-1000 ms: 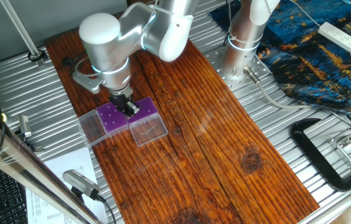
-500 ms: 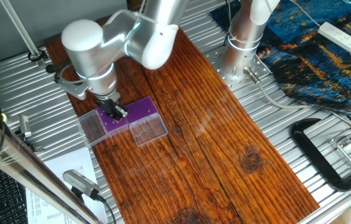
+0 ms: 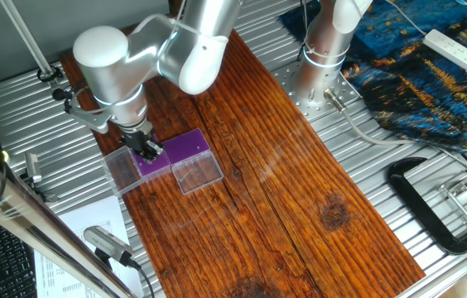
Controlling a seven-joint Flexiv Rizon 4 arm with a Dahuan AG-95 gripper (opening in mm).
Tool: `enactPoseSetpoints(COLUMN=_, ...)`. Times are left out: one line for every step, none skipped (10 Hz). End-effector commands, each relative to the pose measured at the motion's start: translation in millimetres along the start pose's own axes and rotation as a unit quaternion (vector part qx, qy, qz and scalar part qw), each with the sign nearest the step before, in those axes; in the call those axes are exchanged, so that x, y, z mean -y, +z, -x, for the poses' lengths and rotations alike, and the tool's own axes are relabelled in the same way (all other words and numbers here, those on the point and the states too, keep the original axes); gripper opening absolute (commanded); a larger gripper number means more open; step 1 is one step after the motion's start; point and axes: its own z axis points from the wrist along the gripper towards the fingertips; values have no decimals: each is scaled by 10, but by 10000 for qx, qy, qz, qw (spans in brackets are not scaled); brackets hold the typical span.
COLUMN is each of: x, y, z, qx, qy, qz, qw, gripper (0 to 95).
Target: Transfer all small pipette tips from one holder to another
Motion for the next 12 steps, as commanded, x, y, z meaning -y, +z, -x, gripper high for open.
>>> enactPoseSetpoints(x=-10, y=43, z=-10, qx=-8, qy=-8, qz=13, qw=10000, gripper=190)
enactPoseSetpoints(x=-23, y=53, z=-11, qx=-8, qy=20, qz=19, qw=10000, gripper=190)
enactPoseSetpoints(x=-26, y=60, z=-9, qx=-10, qy=23, qz=15, qw=10000, gripper=190)
enactPoseSetpoints(x=-25, y=82, z=-9, qx=-8, qy=21, qz=13, qw=10000, gripper=190)
enactPoseSetpoints(x=-25, y=89, z=-9, qx=-7, qy=24, qz=9, qw=10000, gripper=0)
enactPoseSetpoints(x=-24, y=93, z=-9, qx=-7, qy=21, qz=2, qw=10000, gripper=0)
enactPoseSetpoints(x=-23, y=100, z=-10, qx=-6, qy=15, qz=0, qw=10000, gripper=0)
enactPoseSetpoints(x=-21, y=108, z=-10, qx=0, qy=6, qz=-24, qw=10000, gripper=0)
enactPoseSetpoints(x=-21, y=107, z=-11, qx=11, qy=0, qz=-9, qw=10000, gripper=0)
enactPoseSetpoints(x=-22, y=78, z=-11, qx=2, qy=-28, qz=-2, qw=10000, gripper=190)
enactPoseSetpoints(x=-22, y=63, z=-11, qx=-6, qy=-57, qz=-11, qw=10000, gripper=190)
enactPoseSetpoints(x=-22, y=65, z=-11, qx=-1, qy=-71, qz=-13, qw=10000, gripper=190)
